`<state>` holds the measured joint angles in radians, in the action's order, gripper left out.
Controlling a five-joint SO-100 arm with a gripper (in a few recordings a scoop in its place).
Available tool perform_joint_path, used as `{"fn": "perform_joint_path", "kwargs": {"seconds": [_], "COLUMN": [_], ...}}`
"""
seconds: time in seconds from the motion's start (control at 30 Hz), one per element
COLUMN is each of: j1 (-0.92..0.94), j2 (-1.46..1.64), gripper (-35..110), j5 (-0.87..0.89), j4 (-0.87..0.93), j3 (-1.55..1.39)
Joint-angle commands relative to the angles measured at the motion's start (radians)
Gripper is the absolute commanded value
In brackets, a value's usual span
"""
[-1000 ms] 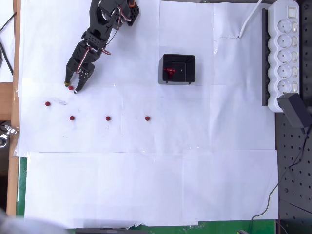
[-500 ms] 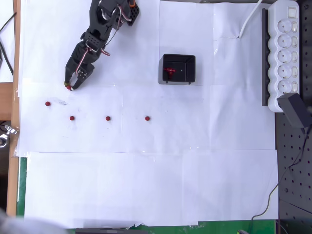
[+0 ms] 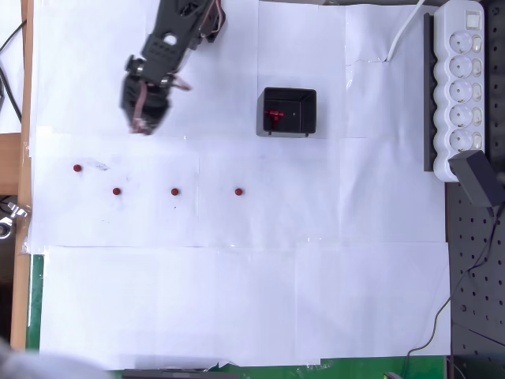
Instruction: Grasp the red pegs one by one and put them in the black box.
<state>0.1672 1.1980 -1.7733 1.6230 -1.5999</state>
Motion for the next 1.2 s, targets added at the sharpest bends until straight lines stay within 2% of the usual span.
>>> {"fn": "perform_joint_path", "kwargs": {"seconds": [0.0, 0.17, 0.37, 0.7, 1.07, 1.17], "j1": [-0.305, -0.675, -0.881, -0.95, -0.946, -0.931], "j2": [-0.08, -0.002, 0.127, 0.219, 0.21, 0.192], "gripper": [0, 0, 0, 0, 18, 19], "j5": [-0.225, -0.431, -0.566, -0.597, -0.598, -0.595], "j4": [0.179, 0.114, -0.126, -0.354, -0.282, -0.238], "j3": [-0.258, -0.242, -0.071, 0.087, 0.064, 0.011]}}
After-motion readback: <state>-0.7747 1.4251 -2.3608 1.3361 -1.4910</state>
